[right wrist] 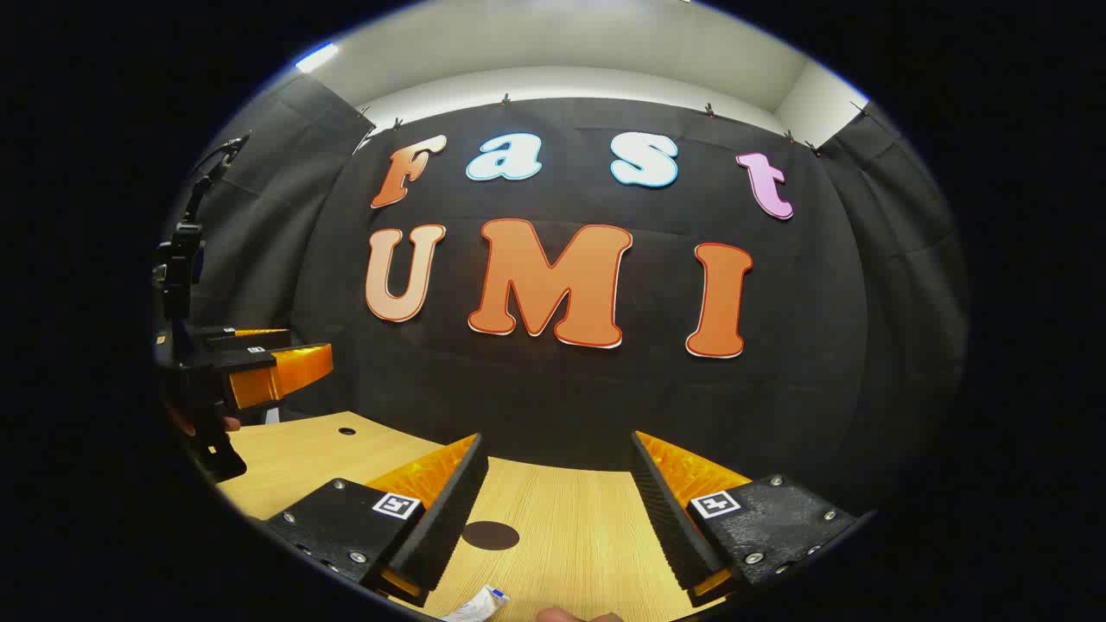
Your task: Put the toothbrush and toothpaste on the desktop into the cup, then pick up the cup and place it on the coaster on the desktop.
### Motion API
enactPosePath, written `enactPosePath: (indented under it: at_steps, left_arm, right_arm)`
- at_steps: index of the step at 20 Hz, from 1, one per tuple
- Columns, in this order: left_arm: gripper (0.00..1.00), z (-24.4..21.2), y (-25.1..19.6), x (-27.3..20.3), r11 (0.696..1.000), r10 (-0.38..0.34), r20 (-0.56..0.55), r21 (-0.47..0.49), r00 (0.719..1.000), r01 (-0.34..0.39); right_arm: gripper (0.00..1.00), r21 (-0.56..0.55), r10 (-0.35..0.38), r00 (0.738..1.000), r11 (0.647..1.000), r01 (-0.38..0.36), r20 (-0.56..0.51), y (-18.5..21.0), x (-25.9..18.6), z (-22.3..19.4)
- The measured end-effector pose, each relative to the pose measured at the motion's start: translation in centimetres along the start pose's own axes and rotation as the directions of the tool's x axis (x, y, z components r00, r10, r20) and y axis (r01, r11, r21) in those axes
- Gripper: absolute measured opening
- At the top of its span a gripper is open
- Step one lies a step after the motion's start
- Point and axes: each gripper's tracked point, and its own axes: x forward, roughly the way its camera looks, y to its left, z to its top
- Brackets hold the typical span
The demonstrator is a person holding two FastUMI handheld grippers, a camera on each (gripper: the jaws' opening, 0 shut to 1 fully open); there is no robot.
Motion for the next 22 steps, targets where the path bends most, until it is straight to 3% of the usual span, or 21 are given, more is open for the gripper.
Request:
enactPosePath:
  at_steps: [15, 22]
  left_arm:
    - [1.00, -2.9, 0.9, 0.1, 0.999, 0.045, -0.090, 0.031, 0.995, -0.043]
    - [1.00, -5.6, 0.8, 0.3, 0.998, 0.025, -0.190, 0.062, 0.981, -0.013]
  right_arm:
    - [0.98, 0.047, -0.008, 1.000, 0.999, 0.007, 0.022, -0.4, 0.7, 1.1]
    - [0.98, 0.029, 0.025, 0.998, 0.999, -0.023, -0.065, 0.2, 0.8, -1.4]
